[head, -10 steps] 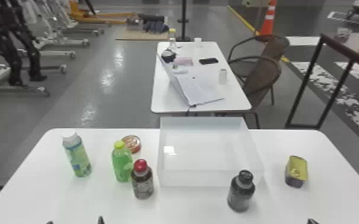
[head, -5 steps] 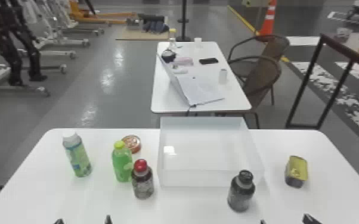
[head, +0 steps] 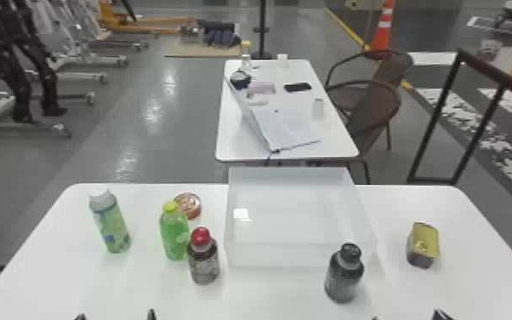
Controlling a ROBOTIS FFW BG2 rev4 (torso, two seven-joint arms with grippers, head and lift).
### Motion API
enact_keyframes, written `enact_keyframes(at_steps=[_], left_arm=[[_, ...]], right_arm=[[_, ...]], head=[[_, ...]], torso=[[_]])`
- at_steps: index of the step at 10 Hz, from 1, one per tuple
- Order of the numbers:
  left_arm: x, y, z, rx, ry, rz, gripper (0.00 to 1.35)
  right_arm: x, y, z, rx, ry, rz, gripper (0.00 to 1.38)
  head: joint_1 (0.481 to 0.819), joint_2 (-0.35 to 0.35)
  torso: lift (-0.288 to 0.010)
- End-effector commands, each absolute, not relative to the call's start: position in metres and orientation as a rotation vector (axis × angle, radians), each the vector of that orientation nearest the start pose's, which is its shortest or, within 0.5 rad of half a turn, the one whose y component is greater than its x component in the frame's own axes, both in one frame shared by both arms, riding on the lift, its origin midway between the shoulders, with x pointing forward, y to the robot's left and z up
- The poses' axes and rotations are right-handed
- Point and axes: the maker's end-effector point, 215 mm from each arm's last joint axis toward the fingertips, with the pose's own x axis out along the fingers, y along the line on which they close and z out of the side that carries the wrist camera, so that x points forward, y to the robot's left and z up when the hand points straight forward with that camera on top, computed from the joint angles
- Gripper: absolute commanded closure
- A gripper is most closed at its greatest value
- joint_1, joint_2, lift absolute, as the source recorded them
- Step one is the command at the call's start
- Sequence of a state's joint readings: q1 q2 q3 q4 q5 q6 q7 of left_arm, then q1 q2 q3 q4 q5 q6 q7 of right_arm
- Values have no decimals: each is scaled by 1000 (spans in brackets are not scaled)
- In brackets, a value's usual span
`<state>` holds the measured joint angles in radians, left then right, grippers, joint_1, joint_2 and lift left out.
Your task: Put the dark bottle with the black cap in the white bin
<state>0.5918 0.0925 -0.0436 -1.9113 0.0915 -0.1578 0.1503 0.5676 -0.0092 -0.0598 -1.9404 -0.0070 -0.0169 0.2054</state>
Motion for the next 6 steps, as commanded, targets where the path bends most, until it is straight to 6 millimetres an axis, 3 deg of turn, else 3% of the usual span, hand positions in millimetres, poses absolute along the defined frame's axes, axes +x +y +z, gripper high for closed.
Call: enact_keyframes(at_steps=[1,4,6], left_arm=[[403,251,-404,-25,100,83,91],[403,251,-407,-33,102,83,91],[408,248,-404,-42,90,63,91]], right_arm=[[408,-221,-425,18,193,149,113],[413,-224,-438,33,220,173,119],[430,-221,-442,41,216,225,114]], head=[[549,0],[549,0],[549,0]], torso=[[-100],[-100],[-100]])
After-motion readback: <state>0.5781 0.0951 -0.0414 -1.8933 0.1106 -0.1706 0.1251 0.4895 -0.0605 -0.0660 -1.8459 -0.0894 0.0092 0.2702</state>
